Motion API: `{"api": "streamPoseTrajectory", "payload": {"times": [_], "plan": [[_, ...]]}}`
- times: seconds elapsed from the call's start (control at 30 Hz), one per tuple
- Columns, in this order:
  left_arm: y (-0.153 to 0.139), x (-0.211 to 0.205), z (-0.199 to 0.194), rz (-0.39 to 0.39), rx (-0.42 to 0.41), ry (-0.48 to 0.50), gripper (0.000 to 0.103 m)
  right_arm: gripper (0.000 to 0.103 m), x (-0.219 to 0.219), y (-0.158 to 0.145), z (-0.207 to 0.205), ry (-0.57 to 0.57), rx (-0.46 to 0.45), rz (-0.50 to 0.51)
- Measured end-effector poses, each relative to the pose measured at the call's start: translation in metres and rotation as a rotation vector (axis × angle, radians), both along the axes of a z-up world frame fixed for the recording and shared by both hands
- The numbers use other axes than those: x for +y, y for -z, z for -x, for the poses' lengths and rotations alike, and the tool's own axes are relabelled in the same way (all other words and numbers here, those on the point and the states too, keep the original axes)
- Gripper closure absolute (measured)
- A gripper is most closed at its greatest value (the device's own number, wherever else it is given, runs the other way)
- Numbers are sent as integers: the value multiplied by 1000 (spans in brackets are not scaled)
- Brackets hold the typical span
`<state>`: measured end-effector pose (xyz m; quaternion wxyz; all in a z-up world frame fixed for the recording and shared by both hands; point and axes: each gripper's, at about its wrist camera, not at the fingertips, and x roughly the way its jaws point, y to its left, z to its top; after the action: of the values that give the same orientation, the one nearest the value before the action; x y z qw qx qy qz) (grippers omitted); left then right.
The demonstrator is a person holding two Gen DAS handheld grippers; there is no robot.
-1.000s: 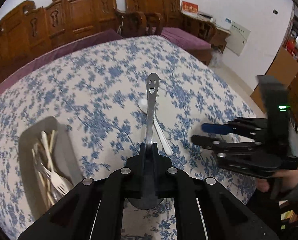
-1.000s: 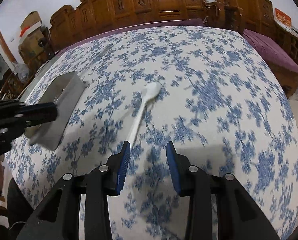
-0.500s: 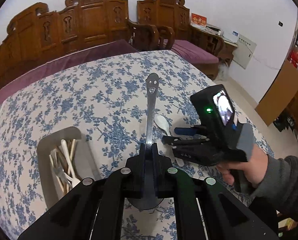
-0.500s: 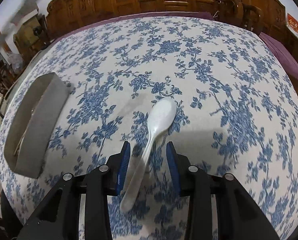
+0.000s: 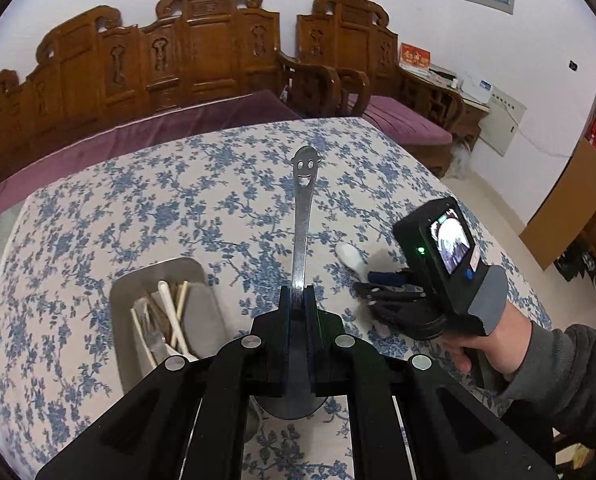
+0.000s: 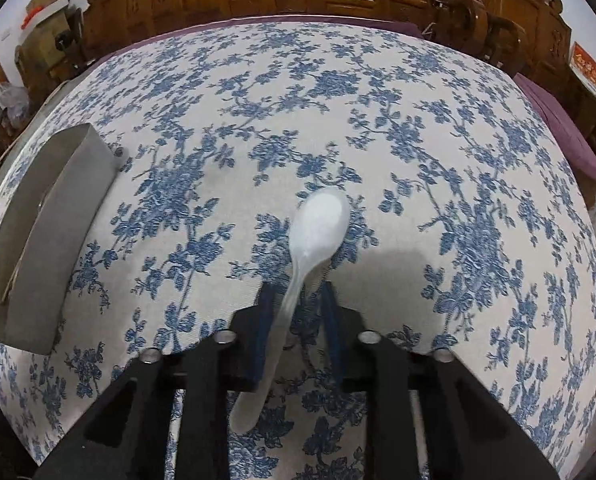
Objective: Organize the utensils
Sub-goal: 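Grasp the white plastic spoon with the right gripper while the left holds the metal spoon, then lower the metal smiley-face spoon into the grey tray and open the left gripper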
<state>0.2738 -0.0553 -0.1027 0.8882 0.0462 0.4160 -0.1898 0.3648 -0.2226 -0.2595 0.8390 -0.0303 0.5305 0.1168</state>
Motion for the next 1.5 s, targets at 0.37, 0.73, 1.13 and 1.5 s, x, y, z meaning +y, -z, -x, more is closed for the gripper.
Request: {"api": "streamPoseTrajectory", "payload": {"times": [0.37, 0.73, 1.13, 1.5], "plan": [[-3, 33, 0, -2, -5, -74, 98, 94, -8, -16, 17, 8, -1, -32], [24, 71, -5, -21, 46, -147, 98, 94, 28, -71, 36, -76, -91, -108], [70, 100, -16, -38, 141, -199, 98, 94, 81, -114, 52, -181, -144, -195], [98, 115, -30, -39, 196, -234, 97, 94, 113, -125, 52, -234, -151, -218]]}}
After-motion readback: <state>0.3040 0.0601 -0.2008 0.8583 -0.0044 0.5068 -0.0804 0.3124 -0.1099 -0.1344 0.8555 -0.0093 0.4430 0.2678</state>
